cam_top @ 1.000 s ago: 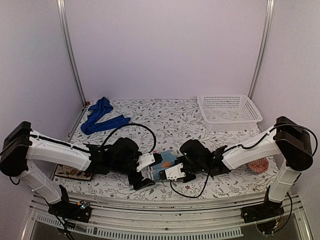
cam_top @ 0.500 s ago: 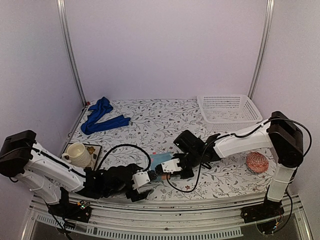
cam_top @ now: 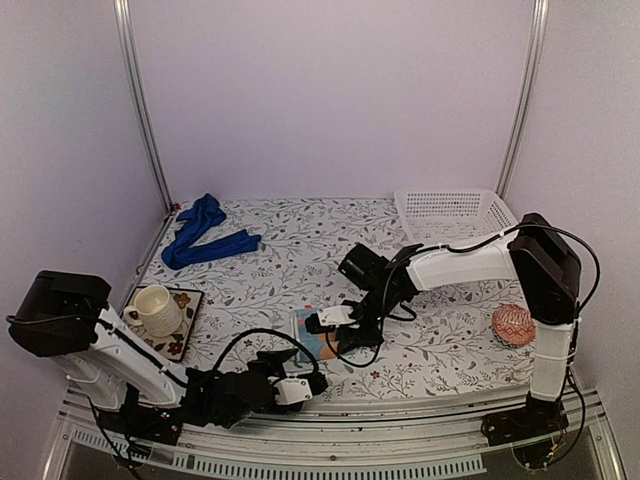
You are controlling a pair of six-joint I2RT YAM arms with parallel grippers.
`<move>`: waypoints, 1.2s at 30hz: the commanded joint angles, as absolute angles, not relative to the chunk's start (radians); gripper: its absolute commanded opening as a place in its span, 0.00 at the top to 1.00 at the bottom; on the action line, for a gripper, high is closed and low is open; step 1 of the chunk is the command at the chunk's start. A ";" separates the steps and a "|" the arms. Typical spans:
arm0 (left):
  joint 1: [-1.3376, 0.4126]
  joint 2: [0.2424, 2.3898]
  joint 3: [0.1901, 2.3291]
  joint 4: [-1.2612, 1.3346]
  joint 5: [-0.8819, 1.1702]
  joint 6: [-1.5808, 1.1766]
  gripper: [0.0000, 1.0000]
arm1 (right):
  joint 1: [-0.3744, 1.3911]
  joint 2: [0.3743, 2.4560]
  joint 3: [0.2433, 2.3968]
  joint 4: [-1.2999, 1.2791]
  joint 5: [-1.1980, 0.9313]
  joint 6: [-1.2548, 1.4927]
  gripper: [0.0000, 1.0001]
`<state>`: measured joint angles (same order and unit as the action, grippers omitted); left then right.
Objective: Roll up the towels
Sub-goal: Roll the towel at the center of the board.
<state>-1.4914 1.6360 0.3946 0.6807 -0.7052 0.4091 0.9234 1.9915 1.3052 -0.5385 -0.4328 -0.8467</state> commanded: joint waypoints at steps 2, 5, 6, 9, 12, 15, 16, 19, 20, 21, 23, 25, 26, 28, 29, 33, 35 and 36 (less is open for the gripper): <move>-1.510 1.682 0.410 0.733 -0.765 0.476 0.22 | 0.915 2.063 1.346 -0.736 -0.510 -0.828 0.90; -1.509 1.683 0.414 0.722 -0.767 0.487 0.24 | 0.904 2.076 1.365 -0.767 -0.526 -0.829 0.90; -1.505 1.679 0.416 0.717 -0.760 0.490 0.25 | 0.902 2.079 1.371 -0.776 -0.532 -0.830 0.90; -1.484 1.673 0.434 0.669 -0.733 0.492 0.29 | 0.901 2.086 1.387 -0.801 -0.538 -0.835 0.90; -1.459 1.674 0.450 0.638 -0.705 0.502 0.31 | 0.900 2.093 1.405 -0.817 -0.541 -0.837 0.90; -1.438 1.683 0.472 0.590 -0.676 0.513 0.32 | 0.900 2.101 1.415 -0.827 -0.544 -0.838 0.90; -1.430 1.691 0.478 0.579 -0.673 0.518 0.32 | 0.900 2.104 1.414 -0.828 -0.542 -0.839 0.90; -1.408 1.709 0.505 0.543 -0.654 0.529 0.32 | 0.900 2.112 1.416 -0.832 -0.545 -0.842 0.90; -1.405 1.716 0.511 0.532 -0.650 0.531 0.32 | 0.900 2.112 1.416 -0.833 -0.545 -0.842 0.90; -1.400 1.721 0.518 0.521 -0.645 0.534 0.33 | 0.899 2.112 1.417 -0.834 -0.545 -0.843 0.90; -1.392 1.737 0.526 0.509 -0.637 0.535 0.35 | 0.897 2.111 1.417 -0.835 -0.547 -0.845 0.90; -1.387 1.749 0.534 0.494 -0.627 0.534 0.37 | 0.894 2.109 1.417 -0.836 -0.549 -0.848 0.90; -1.385 1.755 0.537 0.489 -0.627 0.532 0.38 | 0.892 2.109 1.418 -0.837 -0.549 -0.848 0.90; -1.381 1.763 0.543 0.482 -0.623 0.530 0.41 | 0.889 2.108 1.418 -0.839 -0.549 -0.850 0.90; -1.379 1.766 0.545 0.478 -0.620 0.529 0.42 | 0.889 2.108 1.417 -0.839 -0.549 -0.852 0.90; -1.368 1.772 0.556 0.453 -0.606 0.524 0.53 | 0.887 2.111 1.421 -0.845 -0.553 -0.858 0.90; -1.359 1.770 0.562 0.440 -0.600 0.523 0.60 | 0.887 2.112 1.421 -0.847 -0.554 -0.860 0.89; -1.354 1.769 0.565 0.434 -0.598 0.521 0.61 | 0.886 2.111 1.421 -0.846 -0.551 -0.862 0.89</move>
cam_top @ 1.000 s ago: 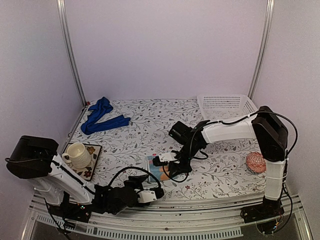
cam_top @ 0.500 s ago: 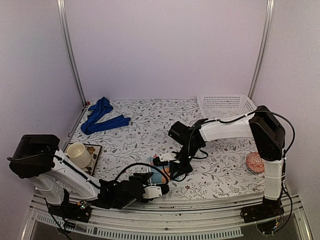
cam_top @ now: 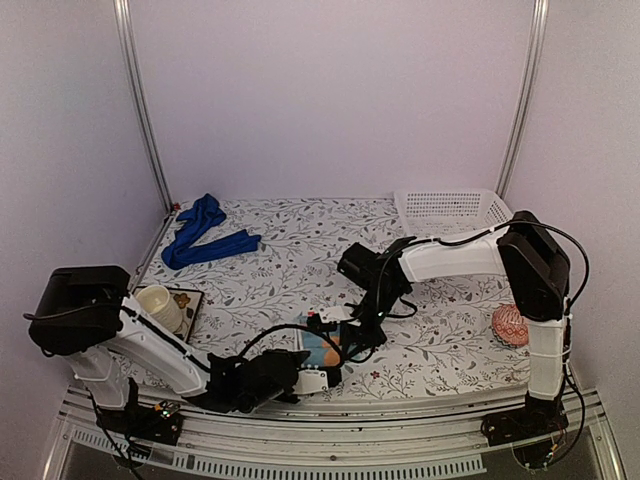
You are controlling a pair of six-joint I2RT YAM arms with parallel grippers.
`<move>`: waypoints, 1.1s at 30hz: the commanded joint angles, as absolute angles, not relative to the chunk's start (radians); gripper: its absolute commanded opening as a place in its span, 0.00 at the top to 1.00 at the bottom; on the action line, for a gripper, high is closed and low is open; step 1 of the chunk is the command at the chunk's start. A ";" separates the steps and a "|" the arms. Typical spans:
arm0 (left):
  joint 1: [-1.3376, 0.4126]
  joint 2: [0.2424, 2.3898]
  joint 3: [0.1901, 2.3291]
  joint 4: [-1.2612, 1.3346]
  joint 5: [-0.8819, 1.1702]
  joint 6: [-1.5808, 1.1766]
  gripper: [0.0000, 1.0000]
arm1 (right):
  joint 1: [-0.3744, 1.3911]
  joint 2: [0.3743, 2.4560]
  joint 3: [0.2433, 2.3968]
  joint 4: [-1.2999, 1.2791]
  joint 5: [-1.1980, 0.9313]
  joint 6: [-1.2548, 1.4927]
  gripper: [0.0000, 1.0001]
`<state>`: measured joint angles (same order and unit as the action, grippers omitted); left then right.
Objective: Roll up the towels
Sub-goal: Roll the towel at the center of the board.
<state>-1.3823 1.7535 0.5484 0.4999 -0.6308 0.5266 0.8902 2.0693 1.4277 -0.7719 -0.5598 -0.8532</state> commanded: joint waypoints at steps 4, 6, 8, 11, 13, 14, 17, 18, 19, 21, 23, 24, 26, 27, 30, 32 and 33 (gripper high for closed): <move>-1.335 1.769 0.579 0.404 -0.587 0.513 0.66 | 0.884 2.111 1.422 -0.846 -0.552 -0.867 0.89; -1.331 1.778 0.588 0.388 -0.583 0.512 0.74 | 0.884 2.110 1.421 -0.846 -0.554 -0.870 0.89; -1.327 1.783 0.596 0.368 -0.572 0.511 0.82 | 0.883 2.106 1.420 -0.843 -0.549 -0.872 0.88; -1.326 1.779 0.605 0.337 -0.536 0.504 0.91 | 0.881 2.091 1.411 -0.832 -0.541 -0.871 0.85; -1.323 1.773 0.611 0.317 -0.509 0.497 1.00 | 0.879 2.065 1.393 -0.802 -0.529 -0.870 0.80; -1.323 1.770 0.614 0.308 -0.495 0.494 1.00 | 0.879 2.049 1.382 -0.785 -0.524 -0.868 0.75; -1.314 1.762 0.626 0.273 -0.455 0.480 1.00 | 0.876 1.966 1.319 -0.699 -0.474 -0.852 0.62; -1.310 1.758 0.633 0.258 -0.437 0.473 1.00 | 0.875 1.937 1.294 -0.662 -0.448 -0.844 0.58; -1.302 1.753 0.639 0.242 -0.414 0.465 1.00 | 0.874 1.904 1.267 -0.626 -0.421 -0.839 0.55; -1.284 1.739 0.651 0.208 -0.364 0.447 1.00 | 0.872 1.838 1.205 -0.551 -0.380 -0.827 0.49; -1.260 1.723 0.663 0.175 -0.310 0.426 1.00 | 0.870 1.763 1.122 -0.455 -0.329 -0.821 0.42; -1.245 1.715 0.673 0.159 -0.279 0.418 1.00 | 0.872 1.725 1.088 -0.413 -0.312 -0.821 0.40; -1.213 1.702 0.688 0.127 -0.204 0.404 1.00 | 0.872 1.655 1.014 -0.318 -0.260 -0.823 0.37; -1.196 1.700 0.698 0.108 -0.175 0.397 1.00 | 0.871 1.625 0.984 -0.256 -0.230 -0.821 0.37; -1.150 1.710 0.736 0.051 -0.103 0.376 1.00 | 0.874 1.539 0.904 -0.147 -0.160 -0.828 0.36; -1.123 1.723 0.770 0.003 -0.039 0.357 1.00 | 0.887 1.488 0.854 -0.068 -0.115 -0.841 0.36; -1.108 1.729 0.787 -0.015 -0.012 0.347 1.00 | 0.898 1.467 0.828 -0.029 -0.099 -0.852 0.36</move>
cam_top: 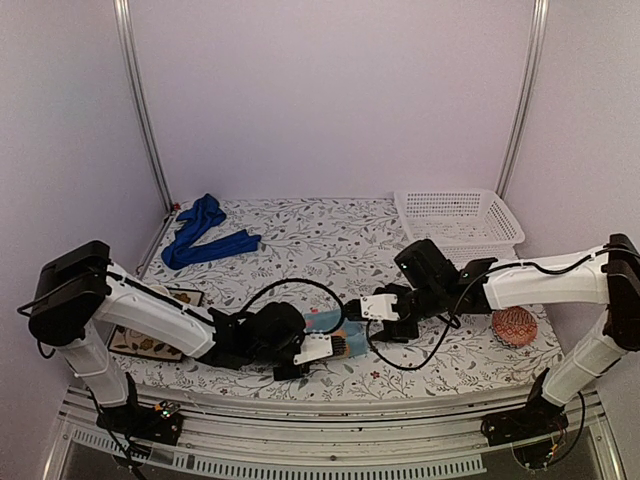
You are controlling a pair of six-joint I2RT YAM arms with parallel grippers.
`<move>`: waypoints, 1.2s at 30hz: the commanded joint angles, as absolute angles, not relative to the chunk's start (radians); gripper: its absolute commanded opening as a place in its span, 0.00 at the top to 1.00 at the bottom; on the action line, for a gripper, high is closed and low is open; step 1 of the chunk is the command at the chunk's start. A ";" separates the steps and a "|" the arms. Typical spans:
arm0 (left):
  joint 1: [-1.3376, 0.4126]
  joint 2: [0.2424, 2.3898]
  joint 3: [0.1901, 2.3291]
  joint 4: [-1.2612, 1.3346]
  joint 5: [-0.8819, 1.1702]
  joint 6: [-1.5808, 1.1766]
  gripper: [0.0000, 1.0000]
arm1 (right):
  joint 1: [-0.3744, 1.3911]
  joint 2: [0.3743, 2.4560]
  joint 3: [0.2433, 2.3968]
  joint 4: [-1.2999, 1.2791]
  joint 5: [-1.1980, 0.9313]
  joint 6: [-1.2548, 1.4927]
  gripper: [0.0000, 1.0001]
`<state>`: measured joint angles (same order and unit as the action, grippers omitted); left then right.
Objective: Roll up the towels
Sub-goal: Roll the towel at the center of the board.
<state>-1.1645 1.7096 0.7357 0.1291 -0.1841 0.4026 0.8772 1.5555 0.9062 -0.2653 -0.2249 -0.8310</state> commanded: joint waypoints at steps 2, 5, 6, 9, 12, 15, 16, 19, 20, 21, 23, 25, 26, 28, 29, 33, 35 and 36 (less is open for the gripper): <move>-1.077 1.736 0.810 -0.040 0.050 0.334 1.00 | 0.926 1.430 0.774 0.059 -0.069 -0.902 0.36; -1.035 1.745 0.833 -0.066 0.138 0.319 1.00 | 0.968 1.391 0.684 0.159 -0.041 -0.993 0.36; -1.019 1.751 0.846 -0.082 0.171 0.316 1.00 | 0.979 1.383 0.660 0.184 -0.036 -1.023 0.36; -0.977 1.781 0.894 -0.135 0.247 0.307 1.00 | 0.996 1.374 0.621 0.231 -0.044 -1.059 0.36; -0.938 1.821 0.948 -0.184 0.331 0.291 1.00 | 1.007 1.385 0.601 0.256 -0.045 -1.075 0.36; -0.911 1.859 0.993 -0.218 0.388 0.265 1.00 | 1.014 1.419 0.605 0.263 -0.027 -1.083 0.36; -0.903 1.872 1.001 -0.227 0.414 0.264 1.00 | 1.017 1.433 0.608 0.265 -0.022 -1.085 0.36; -0.886 1.901 1.014 -0.242 0.459 0.251 1.00 | 1.028 1.476 0.617 0.277 -0.003 -1.100 0.36; -0.878 1.910 1.019 -0.248 0.474 0.246 1.00 | 1.031 1.490 0.621 0.283 0.003 -1.106 0.36; -0.870 1.919 1.023 -0.250 0.485 0.239 1.00 | 1.034 1.506 0.624 0.291 0.008 -1.110 0.37; -0.850 1.938 1.033 -0.260 0.524 0.229 1.00 | 1.040 1.539 0.629 0.303 0.010 -1.119 0.37; -0.832 1.953 1.045 -0.267 0.548 0.215 1.00 | 1.044 1.567 0.636 0.319 0.015 -1.128 0.37; -0.824 1.957 1.048 -0.270 0.566 0.211 1.00 | 1.046 1.583 0.642 0.329 0.022 -1.134 0.37; -0.815 1.957 1.056 -0.278 0.590 0.209 1.00 | 1.049 1.616 0.659 0.342 0.044 -1.142 0.38; -0.813 1.956 1.060 -0.279 0.598 0.207 1.00 | 1.050 1.635 0.668 0.347 0.058 -1.145 0.39; -0.798 1.994 1.072 -0.293 0.621 0.202 0.99 | 1.051 1.704 0.708 0.351 0.103 -1.153 0.44; -0.791 2.012 1.079 -0.306 0.632 0.201 0.99 | 1.051 1.726 0.718 0.360 0.115 -1.155 0.48; -0.787 2.021 1.081 -0.309 0.636 0.201 0.99 | 1.052 1.735 0.721 0.366 0.123 -1.156 0.51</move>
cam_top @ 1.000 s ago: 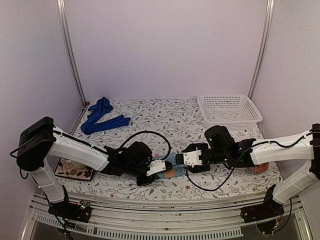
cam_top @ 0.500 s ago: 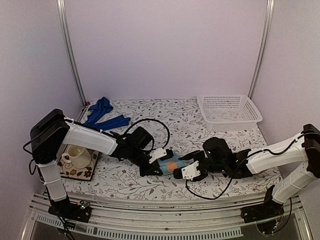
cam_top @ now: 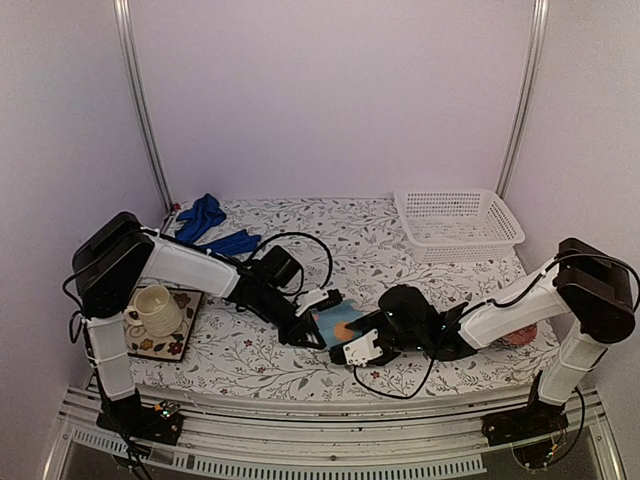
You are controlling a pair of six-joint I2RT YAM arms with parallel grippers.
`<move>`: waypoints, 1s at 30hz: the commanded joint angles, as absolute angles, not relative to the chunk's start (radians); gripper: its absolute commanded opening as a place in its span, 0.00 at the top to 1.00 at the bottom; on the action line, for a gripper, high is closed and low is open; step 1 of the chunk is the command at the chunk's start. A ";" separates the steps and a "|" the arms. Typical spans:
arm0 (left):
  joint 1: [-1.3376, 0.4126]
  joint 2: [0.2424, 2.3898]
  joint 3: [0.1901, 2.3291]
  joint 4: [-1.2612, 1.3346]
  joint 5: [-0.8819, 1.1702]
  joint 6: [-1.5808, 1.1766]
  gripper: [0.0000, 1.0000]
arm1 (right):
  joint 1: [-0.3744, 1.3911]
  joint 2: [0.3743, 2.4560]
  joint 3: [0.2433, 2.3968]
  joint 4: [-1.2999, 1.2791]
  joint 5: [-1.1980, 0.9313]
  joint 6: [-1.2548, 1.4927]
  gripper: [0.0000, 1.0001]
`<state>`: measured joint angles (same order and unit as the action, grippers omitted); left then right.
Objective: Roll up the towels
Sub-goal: Roll the towel at the center of the board.
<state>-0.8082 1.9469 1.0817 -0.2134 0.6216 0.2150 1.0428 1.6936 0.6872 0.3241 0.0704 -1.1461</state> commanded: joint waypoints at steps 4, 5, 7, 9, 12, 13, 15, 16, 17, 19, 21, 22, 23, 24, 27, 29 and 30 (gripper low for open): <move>-0.777 2.043 1.079 -0.303 0.648 0.192 0.97 | 1.052 1.752 0.732 0.365 0.126 -1.158 0.65; -0.775 2.042 1.074 -0.298 0.652 0.191 0.96 | 1.052 1.752 0.733 0.363 0.123 -1.155 0.68; -0.774 2.033 1.062 -0.283 0.651 0.186 0.90 | 1.051 1.753 0.739 0.350 0.111 -1.154 0.74; -0.773 2.013 1.048 -0.265 0.643 0.186 0.85 | 1.051 1.756 0.750 0.325 0.098 -1.153 0.78; -0.774 1.979 1.022 -0.241 0.610 0.184 0.72 | 1.050 1.767 0.774 0.277 0.082 -1.143 0.82; -0.773 1.957 1.014 -0.232 0.596 0.184 0.68 | 1.047 1.770 0.785 0.258 0.074 -1.139 0.84; -0.774 1.912 0.995 -0.223 0.583 0.188 0.64 | 1.039 1.774 0.811 0.206 0.044 -1.127 0.85; -0.775 1.899 0.987 -0.218 0.574 0.190 0.62 | 1.034 1.779 0.829 0.173 0.026 -1.115 0.85; -0.776 1.883 0.978 -0.212 0.550 0.188 0.58 | 1.029 1.782 0.846 0.135 0.012 -1.105 0.86; -0.778 1.845 0.951 -0.192 0.523 0.185 0.48 | 1.020 1.788 0.884 0.079 -0.018 -1.089 0.86; -0.785 1.799 0.916 -0.158 0.476 0.180 0.46 | 1.010 1.797 0.920 0.013 -0.051 -1.078 0.86; -0.791 1.775 0.897 -0.140 0.456 0.179 0.45 | 1.005 1.803 0.940 -0.026 -0.065 -1.073 0.86; -0.799 1.746 0.875 -0.118 0.432 0.178 0.41 | 1.001 1.810 0.960 -0.060 -0.080 -1.065 0.87; -0.813 1.718 0.850 -0.090 0.393 0.181 0.38 | 0.997 1.818 0.980 -0.089 -0.094 -1.060 0.87; -0.858 1.625 0.767 0.000 0.267 0.188 0.32 | 0.984 1.839 1.031 -0.166 -0.140 -1.045 0.87; -0.884 1.567 0.706 0.059 0.195 0.187 0.29 | 0.975 1.854 1.070 -0.222 -0.172 -1.037 0.87; -0.895 1.544 0.684 0.086 0.156 0.186 0.29 | 0.971 1.862 1.097 -0.252 -0.187 -1.032 0.87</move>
<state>-0.8459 1.6344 0.7624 -0.0589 0.3435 0.1825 0.9867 1.8198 1.0222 -0.0792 -0.0849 -1.0702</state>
